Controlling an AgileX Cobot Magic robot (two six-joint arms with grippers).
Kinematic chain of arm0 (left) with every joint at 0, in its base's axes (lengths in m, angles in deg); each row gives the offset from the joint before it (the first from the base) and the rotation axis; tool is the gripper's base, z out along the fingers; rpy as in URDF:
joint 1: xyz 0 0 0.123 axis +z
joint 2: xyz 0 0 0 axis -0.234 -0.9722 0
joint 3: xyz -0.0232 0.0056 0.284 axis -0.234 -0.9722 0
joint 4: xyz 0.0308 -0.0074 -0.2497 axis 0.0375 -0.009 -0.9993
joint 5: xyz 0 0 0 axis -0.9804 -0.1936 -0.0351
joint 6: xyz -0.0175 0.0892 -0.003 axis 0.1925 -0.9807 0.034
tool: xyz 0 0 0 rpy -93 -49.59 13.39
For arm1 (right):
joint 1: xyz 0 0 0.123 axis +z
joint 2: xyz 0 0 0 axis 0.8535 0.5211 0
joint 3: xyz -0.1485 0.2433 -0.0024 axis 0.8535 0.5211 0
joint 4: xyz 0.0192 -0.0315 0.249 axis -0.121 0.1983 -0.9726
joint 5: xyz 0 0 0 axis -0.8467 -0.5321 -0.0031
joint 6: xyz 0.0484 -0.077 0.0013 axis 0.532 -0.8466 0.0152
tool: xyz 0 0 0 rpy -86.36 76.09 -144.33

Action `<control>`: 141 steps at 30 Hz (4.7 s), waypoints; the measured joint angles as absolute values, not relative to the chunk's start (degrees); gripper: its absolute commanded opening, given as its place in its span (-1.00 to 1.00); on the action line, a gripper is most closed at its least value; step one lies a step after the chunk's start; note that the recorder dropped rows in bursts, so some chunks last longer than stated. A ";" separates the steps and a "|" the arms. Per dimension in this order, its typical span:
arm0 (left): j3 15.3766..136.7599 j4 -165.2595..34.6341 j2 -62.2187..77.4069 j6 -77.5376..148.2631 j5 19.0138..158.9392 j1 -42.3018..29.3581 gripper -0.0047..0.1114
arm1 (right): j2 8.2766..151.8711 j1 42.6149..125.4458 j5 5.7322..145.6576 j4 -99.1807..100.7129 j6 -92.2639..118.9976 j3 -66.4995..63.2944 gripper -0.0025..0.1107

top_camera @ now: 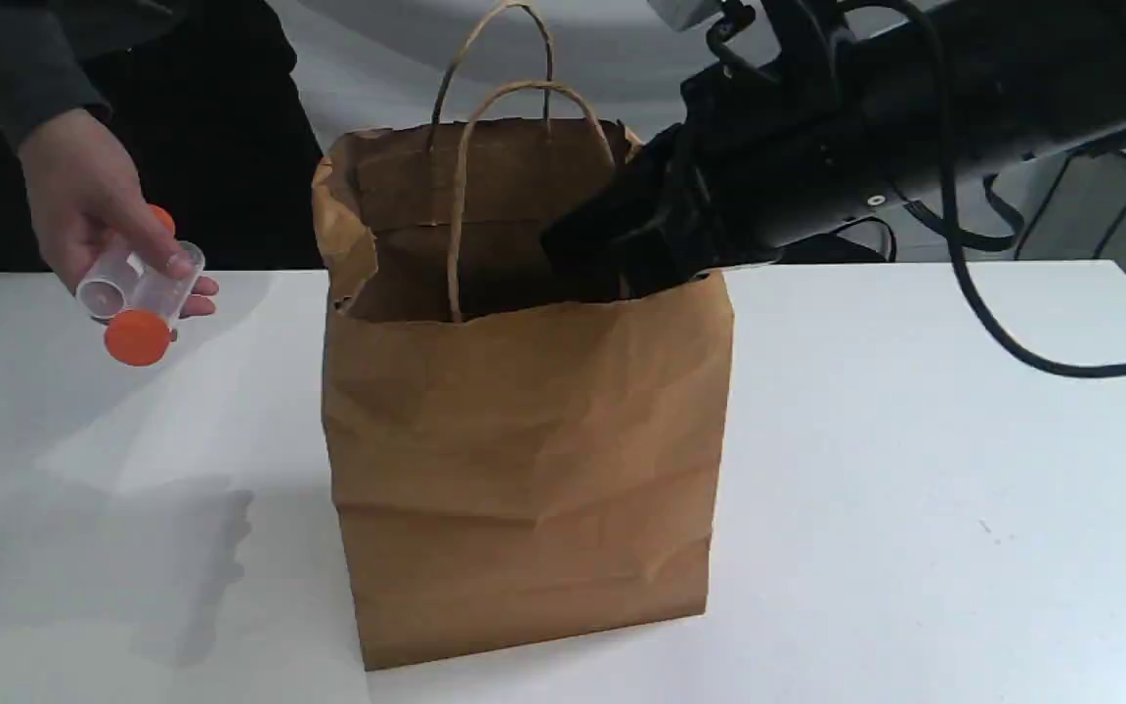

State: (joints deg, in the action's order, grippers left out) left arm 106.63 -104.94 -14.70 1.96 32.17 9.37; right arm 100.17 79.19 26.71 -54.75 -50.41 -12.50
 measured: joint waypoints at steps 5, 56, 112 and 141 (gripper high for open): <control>106.63 -105.47 -21.10 0.21 34.88 8.11 0.02 | 100.17 79.19 26.71 -54.75 -50.29 -12.50 -0.96; 107.03 -113.98 -32.64 -2.92 48.74 1.91 -0.92 | 100.17 79.19 26.71 -54.87 -46.26 -12.50 -0.96; 119.72 -94.82 -32.41 16.11 36.85 1.91 -0.92 | 93.87 79.19 21.82 -52.88 -43.89 -25.79 -0.96; 121.45 -93.94 -36.33 11.76 34.52 1.91 -0.92 | 85.45 92.53 57.47 -56.22 -47.35 5.79 -0.96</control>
